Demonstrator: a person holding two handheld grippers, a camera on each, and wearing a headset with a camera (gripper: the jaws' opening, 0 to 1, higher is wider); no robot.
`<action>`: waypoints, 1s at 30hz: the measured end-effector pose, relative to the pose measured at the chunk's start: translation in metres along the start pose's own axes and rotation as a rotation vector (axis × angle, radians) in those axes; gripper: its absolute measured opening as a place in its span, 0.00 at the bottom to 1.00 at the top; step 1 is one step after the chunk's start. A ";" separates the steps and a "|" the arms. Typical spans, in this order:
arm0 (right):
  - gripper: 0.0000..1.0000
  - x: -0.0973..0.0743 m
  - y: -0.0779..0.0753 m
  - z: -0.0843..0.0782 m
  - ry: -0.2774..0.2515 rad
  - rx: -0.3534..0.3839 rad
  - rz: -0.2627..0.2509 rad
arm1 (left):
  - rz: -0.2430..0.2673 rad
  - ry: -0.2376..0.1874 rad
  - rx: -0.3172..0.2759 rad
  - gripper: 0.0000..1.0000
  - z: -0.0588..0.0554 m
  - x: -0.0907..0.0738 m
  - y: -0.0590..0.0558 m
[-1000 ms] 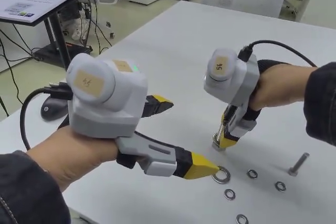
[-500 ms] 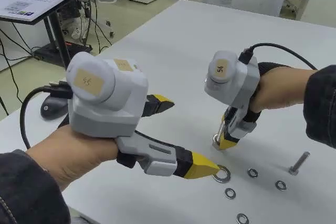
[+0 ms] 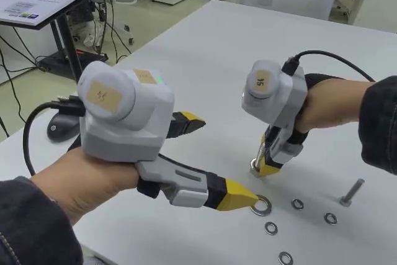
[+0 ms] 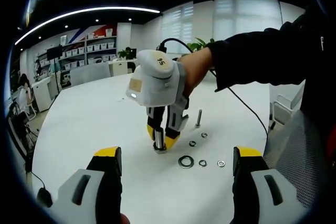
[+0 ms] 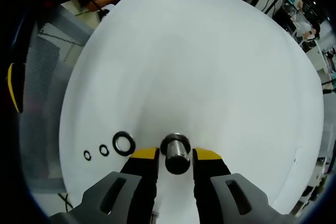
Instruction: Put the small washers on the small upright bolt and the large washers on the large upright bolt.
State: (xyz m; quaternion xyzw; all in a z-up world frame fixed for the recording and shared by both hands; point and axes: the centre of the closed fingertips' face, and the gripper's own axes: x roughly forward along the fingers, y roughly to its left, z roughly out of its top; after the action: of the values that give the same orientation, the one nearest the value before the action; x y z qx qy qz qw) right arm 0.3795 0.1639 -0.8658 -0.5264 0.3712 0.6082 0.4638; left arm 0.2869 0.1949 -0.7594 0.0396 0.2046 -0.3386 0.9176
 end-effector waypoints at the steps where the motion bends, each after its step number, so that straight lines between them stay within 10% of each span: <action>1: 0.30 0.000 -0.001 0.000 -0.005 0.007 0.001 | 0.000 0.000 0.000 0.87 0.000 0.000 0.000; 30: 0.41 -0.019 0.010 -0.012 -0.034 0.052 -0.027 | -0.016 0.004 0.011 0.87 -0.001 0.001 -0.003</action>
State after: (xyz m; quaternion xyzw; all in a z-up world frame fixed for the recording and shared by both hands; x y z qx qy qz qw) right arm 0.3737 0.1465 -0.8497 -0.5087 0.3719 0.6011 0.4916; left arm 0.2852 0.1920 -0.7607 0.0435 0.2051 -0.3470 0.9141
